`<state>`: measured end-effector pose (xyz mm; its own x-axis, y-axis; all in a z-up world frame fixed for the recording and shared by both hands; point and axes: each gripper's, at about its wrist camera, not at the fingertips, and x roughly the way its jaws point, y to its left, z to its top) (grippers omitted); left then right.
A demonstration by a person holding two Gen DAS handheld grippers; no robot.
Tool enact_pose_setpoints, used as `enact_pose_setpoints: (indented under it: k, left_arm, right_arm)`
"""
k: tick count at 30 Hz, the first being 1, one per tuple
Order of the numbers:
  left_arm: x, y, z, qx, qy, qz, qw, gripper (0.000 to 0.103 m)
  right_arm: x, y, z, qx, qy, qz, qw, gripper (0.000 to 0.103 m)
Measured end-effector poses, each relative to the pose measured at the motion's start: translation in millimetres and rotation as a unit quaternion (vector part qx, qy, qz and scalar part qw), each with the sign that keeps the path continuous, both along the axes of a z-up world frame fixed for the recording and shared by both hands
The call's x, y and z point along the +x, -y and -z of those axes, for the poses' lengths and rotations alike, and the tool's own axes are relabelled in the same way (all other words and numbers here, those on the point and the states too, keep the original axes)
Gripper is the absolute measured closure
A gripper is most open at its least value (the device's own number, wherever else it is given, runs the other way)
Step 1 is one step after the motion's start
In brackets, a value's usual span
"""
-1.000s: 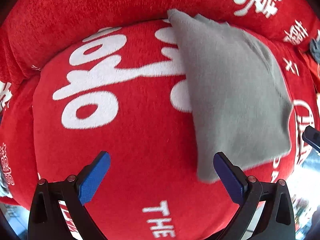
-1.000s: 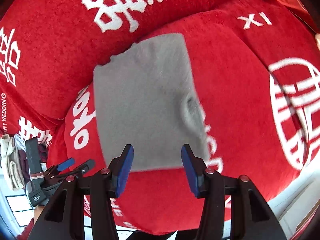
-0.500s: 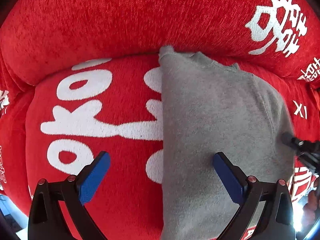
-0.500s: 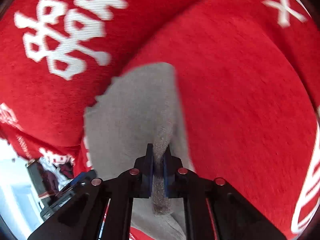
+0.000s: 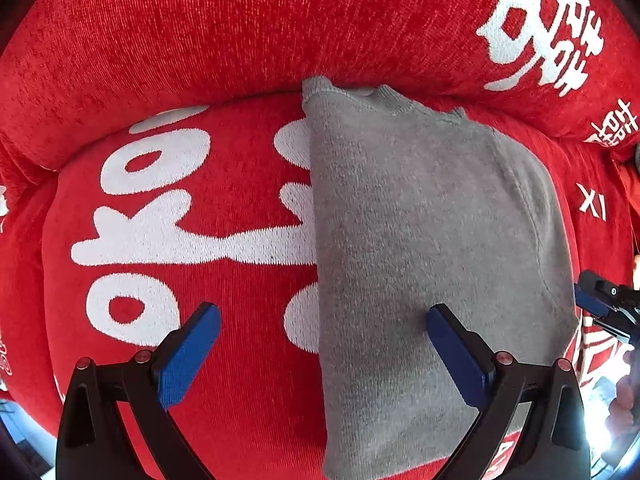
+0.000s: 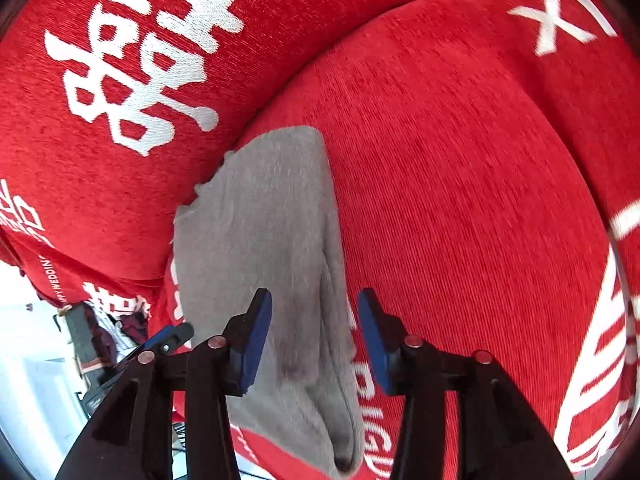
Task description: Fold small clothes
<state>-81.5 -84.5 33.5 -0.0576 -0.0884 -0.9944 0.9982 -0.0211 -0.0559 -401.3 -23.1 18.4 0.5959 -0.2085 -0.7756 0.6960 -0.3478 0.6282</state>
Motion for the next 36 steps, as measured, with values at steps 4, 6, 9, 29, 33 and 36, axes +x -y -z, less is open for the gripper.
enact_pose_setpoints:
  k: [4,6,9,29,33,36]
  left_arm:
    - [1.7,-1.5,-2.9,0.000,-0.003,0.006,1.0000,0.000]
    - [0.1,-1.9,-4.8,0.000,-0.003,0.011,0.9999,0.000]
    - [-2.6,-2.3,-8.7,0.000,-0.008,0.016,0.9998,0.000]
    - [-14.5,-6.7,-8.7,0.013,-0.017,0.032,0.9993,0.000]
    - [-13.5,-3.6,-6.4,0.015,-0.018,0.031,0.9992,0.000]
    - [-12.0,-2.3,-5.4,0.016,-0.020,0.031,0.9992,0.000]
  right_arm:
    - [-6.4,-0.9,0.3,0.003,0.005,0.008,1.000,0.053]
    - [-7.3,-0.7,0.5,0.002,0.008,0.011,1.000,0.052]
    - [-11.4,-4.0,-0.7,-0.002,0.010,0.012,1.000,0.049]
    - [-14.2,-11.1,-2.1,-0.006,0.009,0.022,1.000,0.038]
    - [-18.8,-14.6,-0.9,-0.001,0.009,0.028,1.000,0.038]
    - [-21.3,-15.8,-1.4,0.001,0.008,0.030,1.000,0.038]
